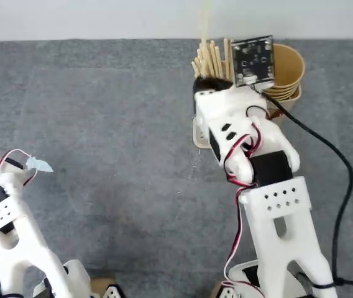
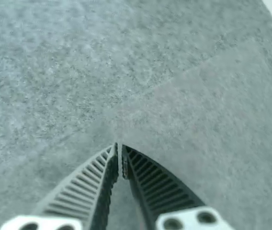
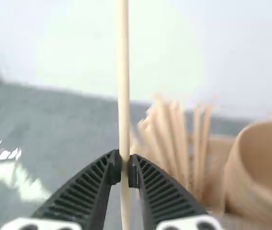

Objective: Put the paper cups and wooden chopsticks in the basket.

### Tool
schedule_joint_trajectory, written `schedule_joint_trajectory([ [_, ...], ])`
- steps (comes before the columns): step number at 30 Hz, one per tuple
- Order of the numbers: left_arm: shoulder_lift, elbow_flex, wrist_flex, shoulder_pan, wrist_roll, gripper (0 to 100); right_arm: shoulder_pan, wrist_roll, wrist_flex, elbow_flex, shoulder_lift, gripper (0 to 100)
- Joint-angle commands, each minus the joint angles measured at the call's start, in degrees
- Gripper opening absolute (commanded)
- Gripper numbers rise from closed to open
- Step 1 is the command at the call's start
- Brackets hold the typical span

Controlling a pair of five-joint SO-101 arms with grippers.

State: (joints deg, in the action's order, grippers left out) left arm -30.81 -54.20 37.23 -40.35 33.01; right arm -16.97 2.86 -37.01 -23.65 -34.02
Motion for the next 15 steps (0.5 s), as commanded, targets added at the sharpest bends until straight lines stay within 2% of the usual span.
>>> schedule_joint_trajectory([
  [1,-1.9,0.6,-0.7,0.3,0.3,1,1.7,-3.3,16.9,-7.3,-2.2,0.8],
  [4,-1.9,0.6,-0.7,0.3,0.3,1,3.3,-5.5,30.1,-15.6,-2.2,0.8],
  [7,-1.7,0.5,-0.7,0.3,0.3,1,4.7,-6.2,38.7,-21.5,-2.2,0.8],
  [13,-1.7,0.5,-0.7,0.3,0.3,1,5.8,-5.5,40.2,-23.6,-2.2,0.8],
  [15,-1.6,0.5,-0.7,0.3,0.3,1,6.5,-3.2,40.6,-22.2,-2.6,0.8],
])
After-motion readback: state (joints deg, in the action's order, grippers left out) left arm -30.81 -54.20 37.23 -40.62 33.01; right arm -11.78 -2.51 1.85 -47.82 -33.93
